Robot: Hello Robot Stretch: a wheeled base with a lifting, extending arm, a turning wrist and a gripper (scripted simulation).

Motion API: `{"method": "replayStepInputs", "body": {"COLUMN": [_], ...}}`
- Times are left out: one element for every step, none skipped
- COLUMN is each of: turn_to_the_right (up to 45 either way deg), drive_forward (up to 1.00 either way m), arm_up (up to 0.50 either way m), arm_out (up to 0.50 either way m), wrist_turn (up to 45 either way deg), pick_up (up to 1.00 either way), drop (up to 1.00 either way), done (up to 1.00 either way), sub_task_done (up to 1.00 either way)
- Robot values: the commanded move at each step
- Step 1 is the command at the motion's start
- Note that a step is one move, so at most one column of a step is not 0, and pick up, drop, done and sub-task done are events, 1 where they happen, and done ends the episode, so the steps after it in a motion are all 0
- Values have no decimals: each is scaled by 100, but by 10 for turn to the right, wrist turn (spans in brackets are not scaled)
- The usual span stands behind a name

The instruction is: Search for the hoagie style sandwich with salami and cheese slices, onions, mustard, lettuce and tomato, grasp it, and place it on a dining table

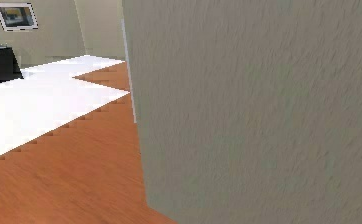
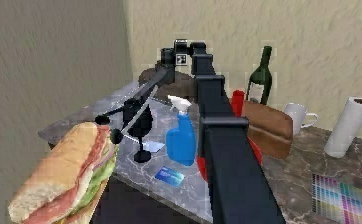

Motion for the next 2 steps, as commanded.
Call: {"method": "replayStepInputs", "body": {"turn_to_the_right": [0, -450], "drive_forward": [0, 0], "arm_up": [0, 0], "arm_out": [-46, 0], "wrist_turn": [0, 0], "pick_up": [0, 0], "drop": [0, 0], "done": [0, 0], "sub_task_done": [0, 0]}}
